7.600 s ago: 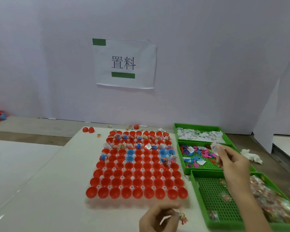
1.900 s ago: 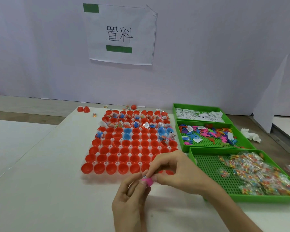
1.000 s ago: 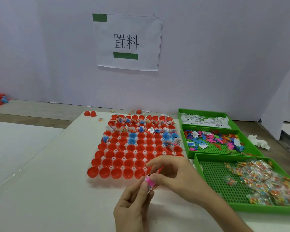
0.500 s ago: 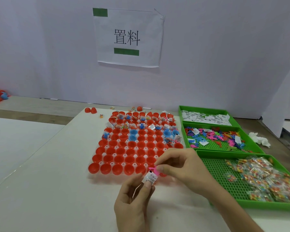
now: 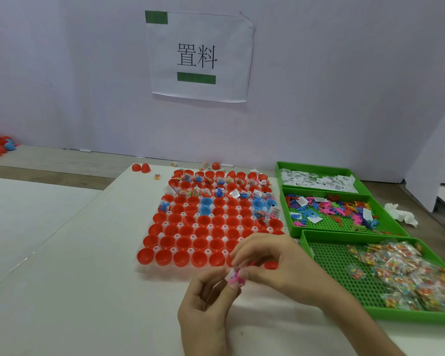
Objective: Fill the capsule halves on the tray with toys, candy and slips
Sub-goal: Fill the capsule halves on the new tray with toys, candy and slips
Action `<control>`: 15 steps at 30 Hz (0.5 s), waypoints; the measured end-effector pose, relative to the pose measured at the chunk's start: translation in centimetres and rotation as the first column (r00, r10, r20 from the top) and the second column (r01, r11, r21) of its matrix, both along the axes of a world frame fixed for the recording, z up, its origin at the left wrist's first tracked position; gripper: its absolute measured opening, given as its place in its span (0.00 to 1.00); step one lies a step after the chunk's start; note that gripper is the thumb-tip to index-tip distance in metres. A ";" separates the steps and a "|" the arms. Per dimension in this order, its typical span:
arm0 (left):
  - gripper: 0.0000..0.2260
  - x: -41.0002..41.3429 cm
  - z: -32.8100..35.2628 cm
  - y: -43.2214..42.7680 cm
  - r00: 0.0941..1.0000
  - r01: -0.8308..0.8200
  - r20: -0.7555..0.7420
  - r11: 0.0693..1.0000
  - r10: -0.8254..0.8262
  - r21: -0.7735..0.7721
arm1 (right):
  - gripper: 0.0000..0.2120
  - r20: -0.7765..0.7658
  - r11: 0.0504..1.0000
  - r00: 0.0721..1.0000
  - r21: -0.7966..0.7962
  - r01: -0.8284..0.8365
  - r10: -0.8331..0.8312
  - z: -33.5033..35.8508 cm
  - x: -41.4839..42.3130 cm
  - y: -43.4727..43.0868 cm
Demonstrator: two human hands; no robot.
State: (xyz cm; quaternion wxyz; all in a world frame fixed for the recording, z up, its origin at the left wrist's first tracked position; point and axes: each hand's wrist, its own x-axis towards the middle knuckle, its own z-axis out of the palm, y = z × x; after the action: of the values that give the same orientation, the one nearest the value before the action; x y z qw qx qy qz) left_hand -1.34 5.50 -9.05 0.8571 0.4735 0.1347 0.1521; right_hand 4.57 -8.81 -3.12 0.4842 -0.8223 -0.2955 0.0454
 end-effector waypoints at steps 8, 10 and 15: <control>0.13 -0.1 0.2 0.1 1.000 0.024 0.003 0.999 -0.024 -0.029 | 0.04 -0.067 0.999 0.998 0.034 -0.016 0.018 0.2 -0.2 0.1; 0.11 -0.1 0.5 0.0 1.000 0.021 0.010 0.999 -0.021 -0.040 | 0.04 -0.064 0.999 0.998 0.047 -0.006 0.009 0.1 -0.2 0.2; 0.07 -0.1 1.0 -0.1 1.000 -0.002 0.014 0.996 0.003 -0.084 | 0.05 0.000 0.994 0.999 0.091 0.053 -0.053 -0.2 -0.4 0.5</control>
State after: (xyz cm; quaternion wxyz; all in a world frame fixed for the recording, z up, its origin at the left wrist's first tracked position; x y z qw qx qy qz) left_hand -1.47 5.43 -8.01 0.8769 0.4359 0.1355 0.1507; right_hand 4.21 -8.29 -3.34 0.5218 -0.8070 -0.2758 0.0180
